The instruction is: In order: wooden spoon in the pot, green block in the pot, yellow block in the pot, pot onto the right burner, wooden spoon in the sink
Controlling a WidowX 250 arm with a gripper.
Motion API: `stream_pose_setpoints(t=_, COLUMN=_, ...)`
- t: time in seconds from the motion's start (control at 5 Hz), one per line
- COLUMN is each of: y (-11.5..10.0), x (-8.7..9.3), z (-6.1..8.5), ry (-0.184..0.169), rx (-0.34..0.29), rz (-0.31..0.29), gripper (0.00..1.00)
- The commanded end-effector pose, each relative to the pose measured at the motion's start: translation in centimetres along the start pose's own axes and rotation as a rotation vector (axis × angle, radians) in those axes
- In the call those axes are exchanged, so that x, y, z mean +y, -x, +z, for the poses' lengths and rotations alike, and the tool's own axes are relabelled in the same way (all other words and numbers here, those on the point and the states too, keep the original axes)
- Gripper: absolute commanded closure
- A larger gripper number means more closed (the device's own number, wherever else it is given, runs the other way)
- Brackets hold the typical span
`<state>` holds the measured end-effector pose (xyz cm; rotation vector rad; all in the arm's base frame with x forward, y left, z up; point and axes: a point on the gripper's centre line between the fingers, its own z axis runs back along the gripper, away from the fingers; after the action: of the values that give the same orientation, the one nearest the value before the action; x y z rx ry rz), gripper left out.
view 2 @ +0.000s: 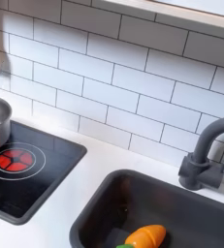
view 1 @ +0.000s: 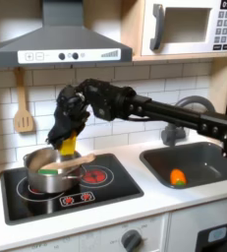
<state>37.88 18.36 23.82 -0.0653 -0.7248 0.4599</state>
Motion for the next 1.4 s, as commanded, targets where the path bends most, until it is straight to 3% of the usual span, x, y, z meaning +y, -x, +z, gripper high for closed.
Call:
stream_pose_setpoints(t=0.0, y=0.2, x=1.2, z=-1.6, ry=-0.025, rx=0.034, rz=-0.001, gripper=1.0)
stream_pose_setpoints(t=0.2, y=0.4, x=1.3, z=-3.0, ry=-0.026, rx=0.062, rz=0.002, gripper=1.0)
stream_pose_setpoints(t=0.4, y=0.0, x=1.9, z=-3.6, ry=-0.041, rx=0.061, rz=0.017, gripper=0.0)
stream_pose_setpoints(t=0.8, y=-0.4, x=1.2, z=-3.2, ry=-0.022, rx=0.05, rz=-0.019, gripper=0.0)
stream_pose_setpoints(t=1.2, y=0.0, x=0.6, z=-2.1, ry=-0.006, rx=-0.005, rz=-0.071, gripper=0.0)
